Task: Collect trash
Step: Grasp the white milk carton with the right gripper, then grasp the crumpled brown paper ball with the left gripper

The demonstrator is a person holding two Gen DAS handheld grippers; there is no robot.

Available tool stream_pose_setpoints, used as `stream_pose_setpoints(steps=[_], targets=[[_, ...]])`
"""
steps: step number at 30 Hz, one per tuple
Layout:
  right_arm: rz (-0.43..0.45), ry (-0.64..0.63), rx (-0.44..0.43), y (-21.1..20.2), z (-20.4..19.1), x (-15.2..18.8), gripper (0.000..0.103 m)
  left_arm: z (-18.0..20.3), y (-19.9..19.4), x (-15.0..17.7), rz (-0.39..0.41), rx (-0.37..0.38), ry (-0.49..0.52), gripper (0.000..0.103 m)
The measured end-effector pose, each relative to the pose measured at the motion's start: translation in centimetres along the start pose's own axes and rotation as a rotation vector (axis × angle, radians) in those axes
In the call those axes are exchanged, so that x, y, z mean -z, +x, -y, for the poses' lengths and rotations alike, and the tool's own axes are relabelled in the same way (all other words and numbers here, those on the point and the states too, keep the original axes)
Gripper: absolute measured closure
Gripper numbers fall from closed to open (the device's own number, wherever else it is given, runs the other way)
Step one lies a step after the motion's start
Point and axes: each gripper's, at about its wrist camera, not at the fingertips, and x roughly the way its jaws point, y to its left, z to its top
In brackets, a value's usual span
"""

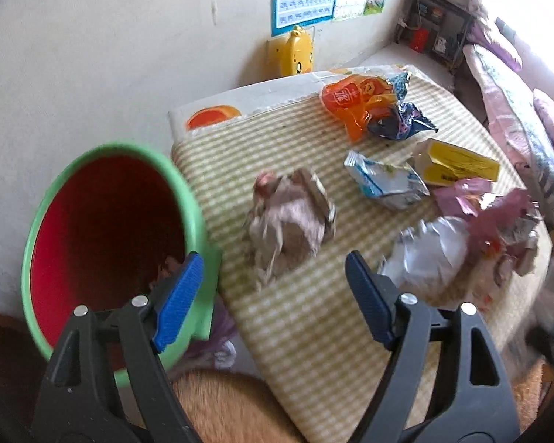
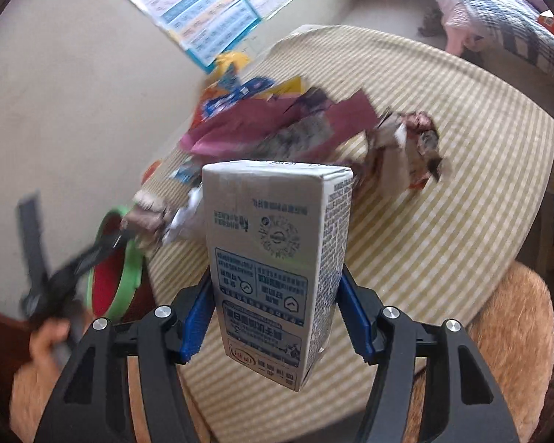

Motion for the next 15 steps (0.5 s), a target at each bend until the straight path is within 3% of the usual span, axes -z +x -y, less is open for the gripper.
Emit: stream_pose_setpoints(steps=[6, 10, 12, 15], targets=[[-0.048, -0.011, -0.013, 0.3, -0.4, 1.4, 0.044, 1.8, 3.4, -1.6, -0.053, -0.033, 0.081, 0.027], [-0.028, -0.038, -0.008, -0.1, -0.9, 1.3, 0.043, 2.6, 4.7, -1.2, -0.083, -0.027, 0.094, 0.027], [-0.035, -0.037, -0.011, 0.1, -0.8, 1.3, 0.043, 2.8, 4.9, -0.9, -0.085, -0.033, 0.1, 0.034], [-0.049, -0.034, -0.011, 0.5, -0.6, 1.2, 0.043, 2.7, 4.8, -0.5, -0.083, -0.052, 0.096, 0.058]])
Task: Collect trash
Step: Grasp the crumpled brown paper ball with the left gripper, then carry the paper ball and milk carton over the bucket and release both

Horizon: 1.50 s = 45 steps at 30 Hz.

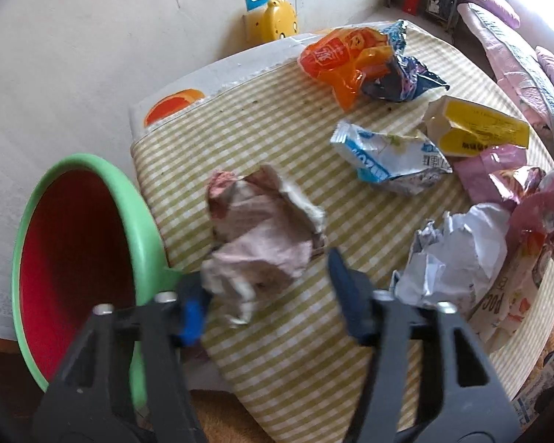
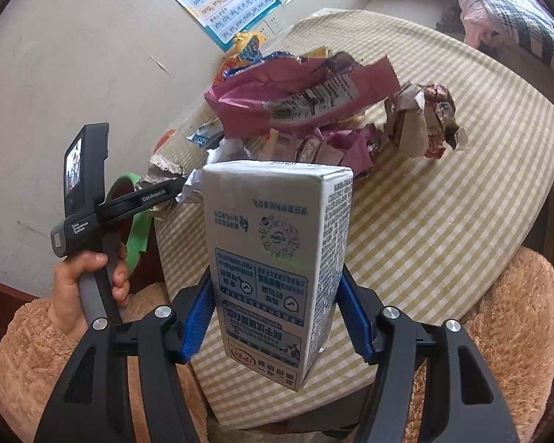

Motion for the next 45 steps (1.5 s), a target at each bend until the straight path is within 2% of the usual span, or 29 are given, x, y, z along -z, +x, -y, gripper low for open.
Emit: stream_pose_setpoints(steps=[2, 5, 17, 25, 30, 38, 45], targets=[[-0.005, 0.001, 0.002, 0.2, -0.1, 0.0, 0.043, -0.4, -0.3, 0.3, 0.002, 0.014, -0.017, 0.065], [-0.009, 0.0, 0.003, 0.3, 0.0, 0.0, 0.043, -1.0, -0.9, 0.8, 0.013, 0.026, -0.043, 0.067], [-0.023, 0.019, 0.005, 0.8, 0.7, 0.0, 0.043, -1.2, -4.8, 2.9, 0.104, 0.048, -0.064, 0.067], [-0.031, 0.009, 0.018, 1.5, 0.2, 0.0, 0.044, -2.4, -8.0, 4.3, 0.147, 0.058, -0.134, 0.067], [-0.028, -0.006, 0.024, 1.7, -0.5, -0.1, 0.043, -2.5, -9.2, 5.1, 0.15, 0.074, -0.163, 0.067], [0.001, -0.036, 0.048, 0.9, -1.8, -0.1, 0.043, -1.8, -10.6, 5.5, 0.187, 0.075, -0.132, 0.067], [0.028, -0.101, 0.05, 0.2, -4.4, -1.4, 0.043, -3.6, -11.5, 5.7, 0.223, 0.049, -0.169, 0.067]])
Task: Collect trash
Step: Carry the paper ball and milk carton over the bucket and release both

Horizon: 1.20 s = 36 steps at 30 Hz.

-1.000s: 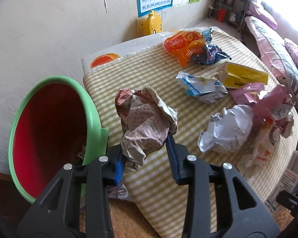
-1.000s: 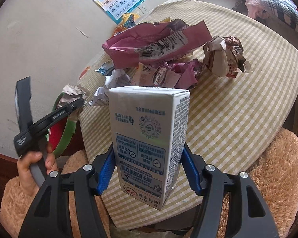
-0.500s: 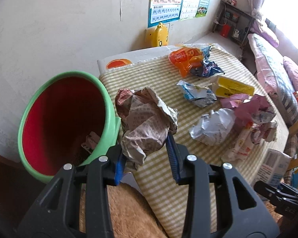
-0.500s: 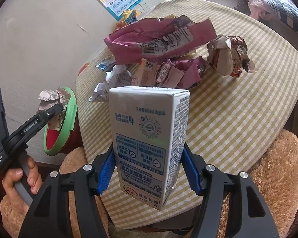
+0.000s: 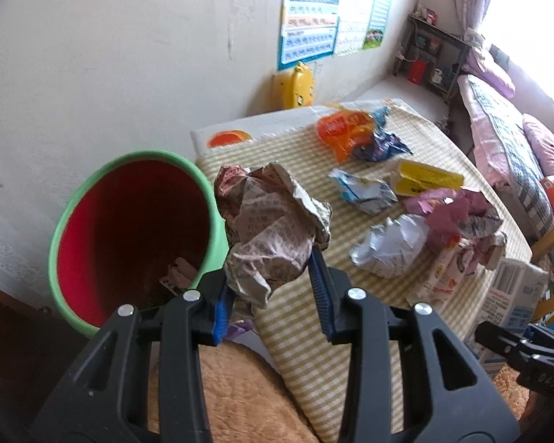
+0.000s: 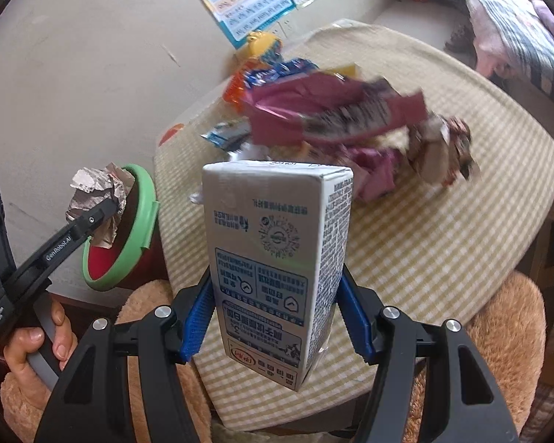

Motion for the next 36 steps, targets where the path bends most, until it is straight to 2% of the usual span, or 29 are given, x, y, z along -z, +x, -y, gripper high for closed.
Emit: stream_pose_setpoints(steps=[11, 15, 19, 24, 30, 32, 33, 34, 36], targets=[[0.033, -0.145, -0.061, 1.8, -8.6, -3.7, 0.043, -8.2, -0.9, -0.6, 0.047, -0.109, -0.142, 0.067], [0.003, -0.207, -0.092, 4.1, -12.7, -4.2, 0.043, -12.1, 0.2, 0.1, 0.009, -0.165, -0.197, 0.067], [-0.032, -0.251, -0.123, 6.6, -16.3, -4.7, 0.043, -15.0, 1.1, 1.0, -0.023, -0.184, -0.259, 0.067], [-0.05, -0.305, -0.144, 9.6, -20.6, -5.6, 0.043, -16.7, 2.8, 0.9, -0.063, -0.187, -0.277, 0.067], [-0.037, -0.333, -0.146, 11.5, -23.6, -6.9, 0.043, -17.5, 3.3, 0.9, -0.074, -0.181, -0.291, 0.065], [-0.033, -0.336, -0.164, 11.9, -24.2, -7.5, 0.042, -17.7, 3.6, 1.1, -0.081, -0.182, -0.289, 0.059], [-0.037, -0.338, -0.171, 12.1, -24.5, -7.8, 0.038, -17.8, 3.7, 1.2, -0.084, -0.182, -0.29, 0.054], [-0.031, -0.338, -0.17, 12.1, -24.5, -8.0, 0.03, -17.8, 3.8, 1.3, -0.084, -0.185, -0.296, 0.044], [-0.01, -0.335, -0.164, 11.9, -24.5, -8.3, 0.028, -18.0, 3.7, 1.5, -0.075, -0.178, -0.31, 0.043]])
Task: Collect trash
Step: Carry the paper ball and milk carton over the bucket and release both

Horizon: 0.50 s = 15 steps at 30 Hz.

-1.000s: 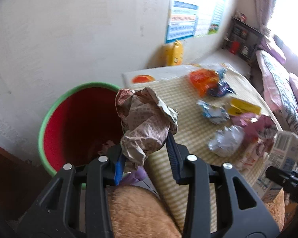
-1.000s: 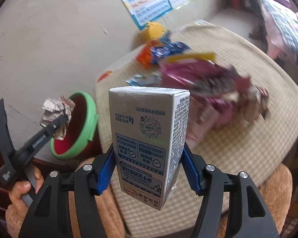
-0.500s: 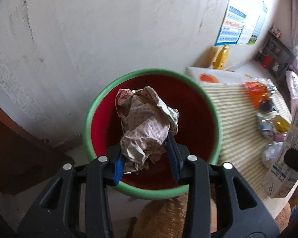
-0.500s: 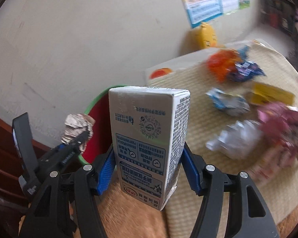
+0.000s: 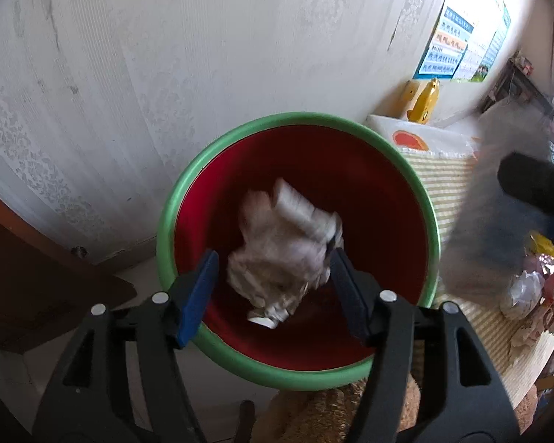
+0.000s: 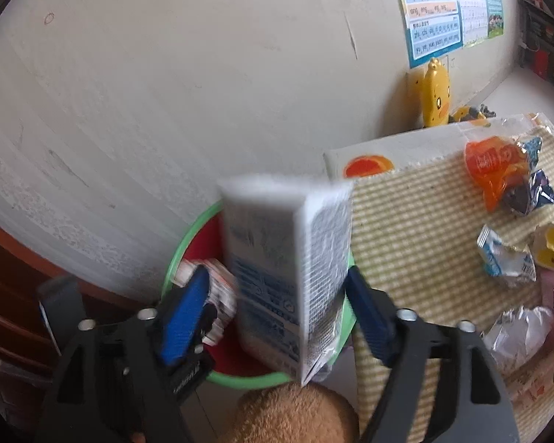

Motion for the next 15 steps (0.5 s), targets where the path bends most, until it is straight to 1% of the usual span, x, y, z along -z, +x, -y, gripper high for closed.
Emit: stream_pose_setpoints(steps=[6, 9, 12, 15], targets=[[-0.013, 0.06, -0.011, -1.2, 2.2, 0.6, 0.028, -0.5, -0.3, 0.5, -0.004, -0.009, -0.005, 0.037], [-0.019, 0.087, 0.02, -3.0, 4.8, 2.0, 0.028, -0.8, -0.4, 0.8, -0.009, -0.015, -0.006, 0.037], [-0.003, 0.145, 0.06, -5.4, 7.4, 4.0, 0.028, -1.0, -0.6, 1.1, -0.011, -0.016, -0.009, 0.037], [0.024, 0.223, 0.152, -8.4, 11.9, 6.6, 0.028, -0.5, -1.1, 1.3, -0.005, -0.009, -0.003, 0.037]])
